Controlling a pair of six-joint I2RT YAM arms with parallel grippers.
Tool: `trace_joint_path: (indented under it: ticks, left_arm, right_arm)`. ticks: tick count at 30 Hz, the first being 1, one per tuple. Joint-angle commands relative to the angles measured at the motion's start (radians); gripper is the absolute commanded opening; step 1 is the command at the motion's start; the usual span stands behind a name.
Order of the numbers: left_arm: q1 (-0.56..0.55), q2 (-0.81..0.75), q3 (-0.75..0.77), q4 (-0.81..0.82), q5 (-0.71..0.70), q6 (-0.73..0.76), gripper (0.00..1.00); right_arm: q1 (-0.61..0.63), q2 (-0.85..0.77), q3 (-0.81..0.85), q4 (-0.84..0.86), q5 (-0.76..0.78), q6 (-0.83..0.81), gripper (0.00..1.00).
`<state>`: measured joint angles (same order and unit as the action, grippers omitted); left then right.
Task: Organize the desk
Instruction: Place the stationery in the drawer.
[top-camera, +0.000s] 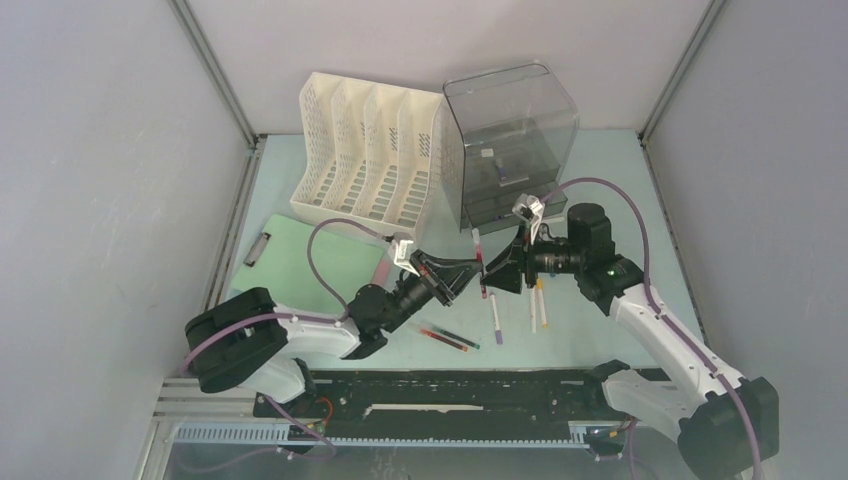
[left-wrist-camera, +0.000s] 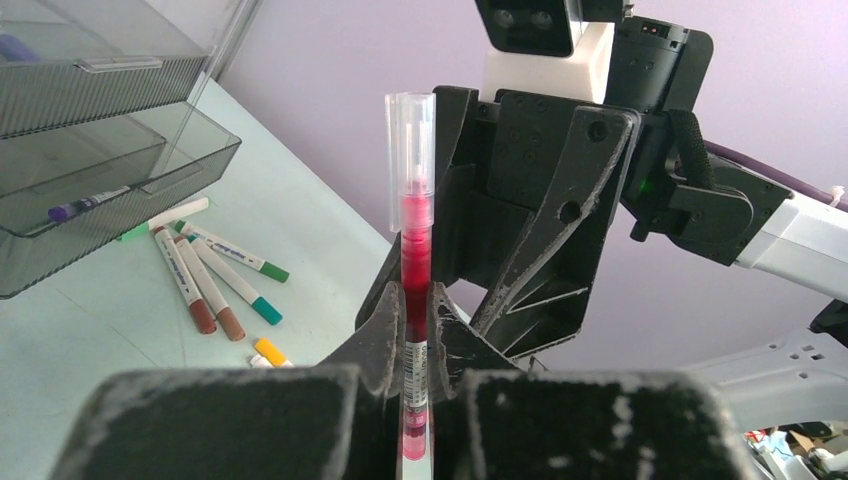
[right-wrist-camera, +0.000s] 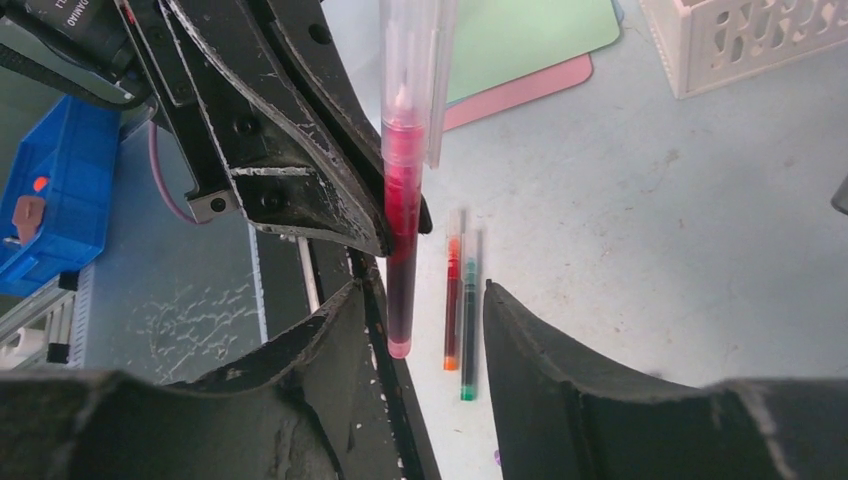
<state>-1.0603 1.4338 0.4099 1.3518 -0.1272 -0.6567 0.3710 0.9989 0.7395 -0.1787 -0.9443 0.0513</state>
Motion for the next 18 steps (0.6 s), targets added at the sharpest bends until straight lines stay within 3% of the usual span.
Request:
trace_joint_path:
  ticks: [1, 10, 18]
  left_arm:
    - [-0.009, 0.012, 0.042, 0.048, 0.002, -0.015, 0.0]
    - [-0.01, 0.023, 0.052, 0.048, 0.014, -0.02, 0.0]
    - [-0.01, 0.031, 0.056, 0.047, 0.028, -0.023, 0.05]
  right_arm:
    - [0.025, 0.007, 0.003, 0.042, -0.012, 0.038, 0.52]
    - [0.049, 0.017, 0.003, 0.045, -0.002, 0.033, 0.33]
    - [0.052, 0.018, 0.003, 0.043, -0.003, 0.022, 0.01]
